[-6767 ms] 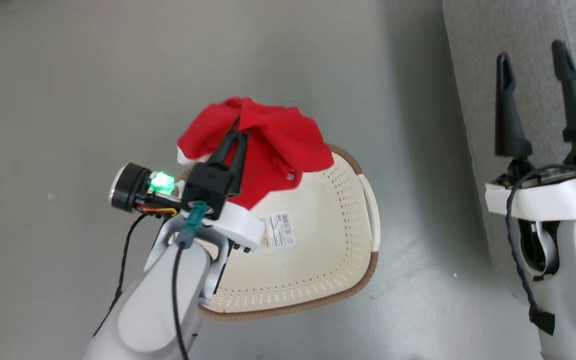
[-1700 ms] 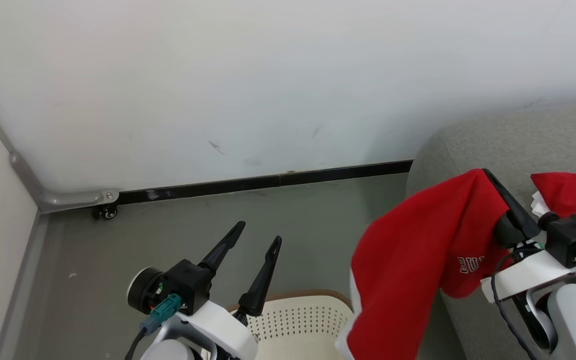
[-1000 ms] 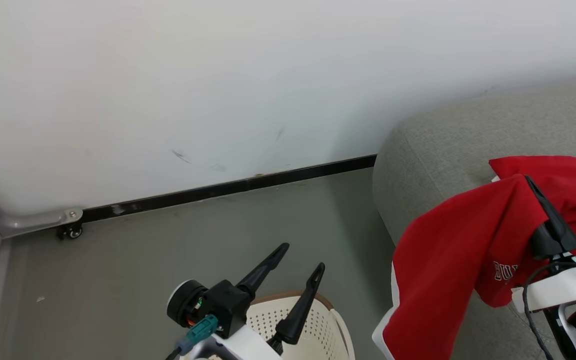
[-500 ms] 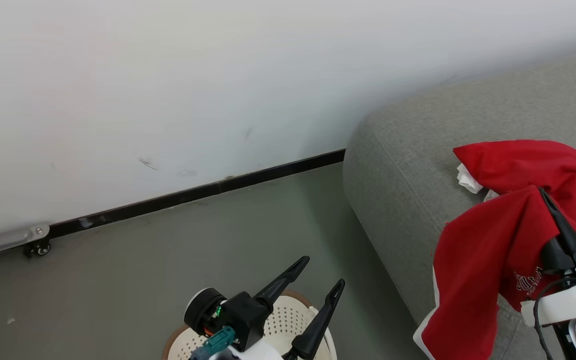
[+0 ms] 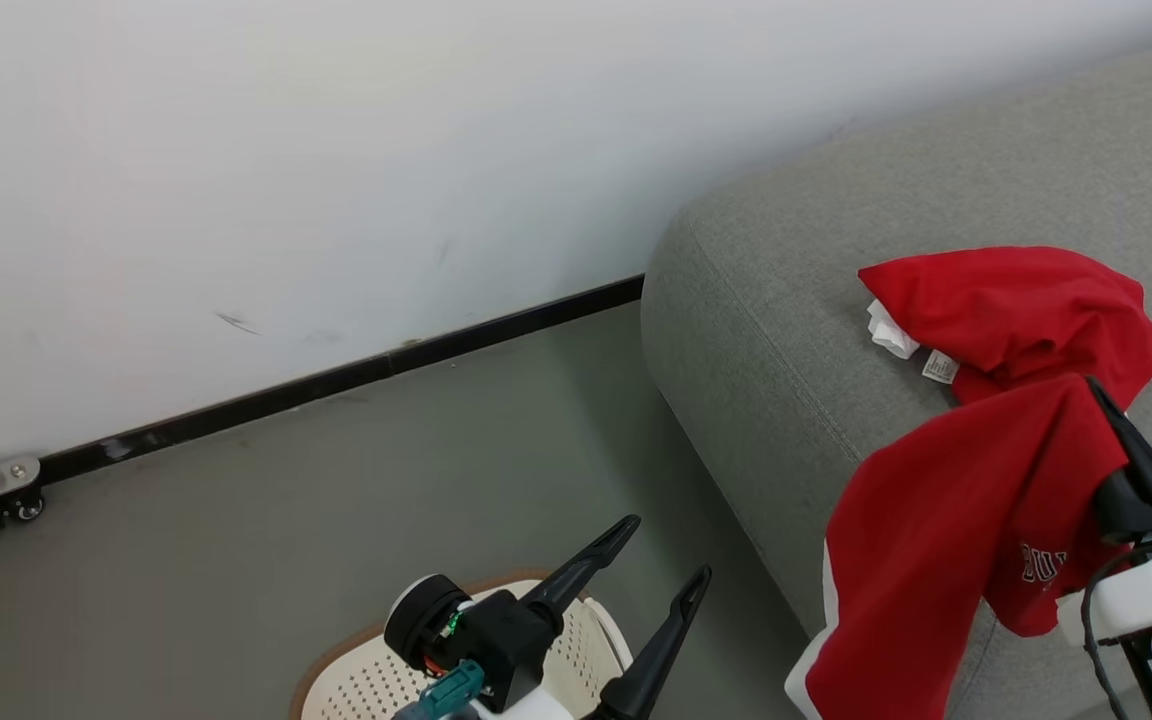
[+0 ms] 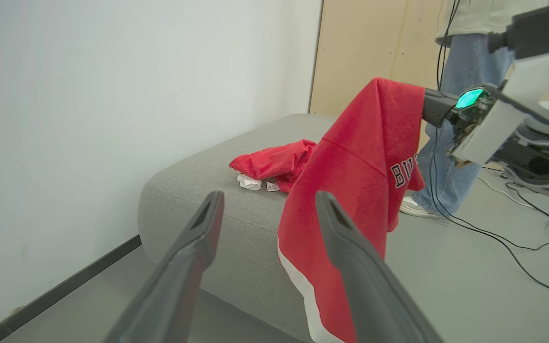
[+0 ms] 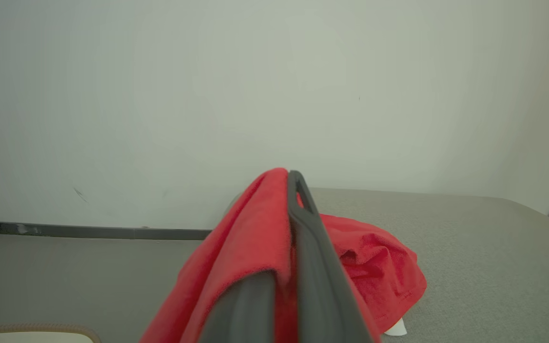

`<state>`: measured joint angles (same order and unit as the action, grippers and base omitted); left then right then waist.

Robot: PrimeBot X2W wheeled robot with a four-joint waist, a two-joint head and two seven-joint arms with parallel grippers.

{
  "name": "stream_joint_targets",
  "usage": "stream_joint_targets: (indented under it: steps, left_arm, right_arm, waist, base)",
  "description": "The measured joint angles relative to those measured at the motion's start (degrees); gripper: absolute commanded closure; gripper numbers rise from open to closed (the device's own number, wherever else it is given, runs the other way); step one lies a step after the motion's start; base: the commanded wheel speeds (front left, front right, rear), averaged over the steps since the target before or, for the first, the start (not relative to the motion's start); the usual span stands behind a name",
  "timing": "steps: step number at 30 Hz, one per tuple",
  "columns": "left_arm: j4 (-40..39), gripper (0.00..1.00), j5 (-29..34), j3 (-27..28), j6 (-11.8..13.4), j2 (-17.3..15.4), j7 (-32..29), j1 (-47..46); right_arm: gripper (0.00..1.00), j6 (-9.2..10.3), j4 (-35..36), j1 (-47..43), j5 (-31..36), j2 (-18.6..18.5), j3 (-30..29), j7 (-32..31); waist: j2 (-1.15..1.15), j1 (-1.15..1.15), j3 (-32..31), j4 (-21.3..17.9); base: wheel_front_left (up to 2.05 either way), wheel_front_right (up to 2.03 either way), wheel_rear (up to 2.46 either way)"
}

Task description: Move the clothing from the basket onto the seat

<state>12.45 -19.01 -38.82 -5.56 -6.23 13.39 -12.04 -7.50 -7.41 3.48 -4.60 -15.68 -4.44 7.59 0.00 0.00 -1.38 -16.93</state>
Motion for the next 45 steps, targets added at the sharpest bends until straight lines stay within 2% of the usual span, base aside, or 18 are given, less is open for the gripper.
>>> stream_joint_targets:
  steps: [4,10,14,17,24,35,45]
  left_arm:
    - [-0.2,0.00,0.1,-0.5,0.0,0.1,0.0,0.0]
    - [-0.7,0.00,1.3,-0.6,0.0,0.0,-0.1,-0.1]
    - [-1.2,0.00,1.7,-0.6,0.0,-0.3,-0.3,-0.9]
    - [-2.1,0.00,2.2,-0.5,0.0,-0.3,-0.8,-2.6]
    - [-3.5,0.00,3.1,-0.3,0.0,-0.6,-1.3,-4.3]
    - [-5.7,0.00,4.7,-0.1,0.1,-1.5,-2.3,-6.6]
    - [-7.2,0.00,5.2,-0.1,0.1,-2.1,-2.9,-8.5]
  right_arm:
    - [1.00,0.00,-1.8,1.8,-1.0,-1.2,0.5,-0.8]
    - [1.00,0.00,-2.8,9.8,-3.2,-3.2,0.7,-2.4]
    - [1.00,0.00,-3.2,16.5,-4.4,-5.5,-0.1,-4.1]
    - [1.00,0.00,-4.5,23.4,-4.6,-8.7,-2.0,-5.8]
    - [1.00,0.00,-9.3,32.1,-6.0,-13.2,-4.9,-8.6]
    - [1.00,0.00,-17.7,38.0,-5.3,-17.6,-8.3,-9.7]
    - [1.00,0.00,-22.9,40.7,-3.8,-18.2,-9.2,-6.9]
  waist:
    - [0.00,0.00,1.1,-0.4]
    - [0.00,0.00,3.1,-0.5]
    - [0.00,0.00,4.7,-0.4]
    - [0.00,0.00,6.3,-0.3]
    - [0.00,0.00,9.3,0.3]
    - [0.00,0.00,13.5,2.0]
    - [0.00,0.00,16.7,3.8]
  base:
    - [0.00,0.00,0.00]
    - [0.00,0.00,0.00]
    - [0.00,0.00,0.00]
    - [0.00,0.00,0.00]
    - [0.00,0.00,0.00]
    - [0.00,0.00,0.00]
    - [0.00,0.00,0.00]
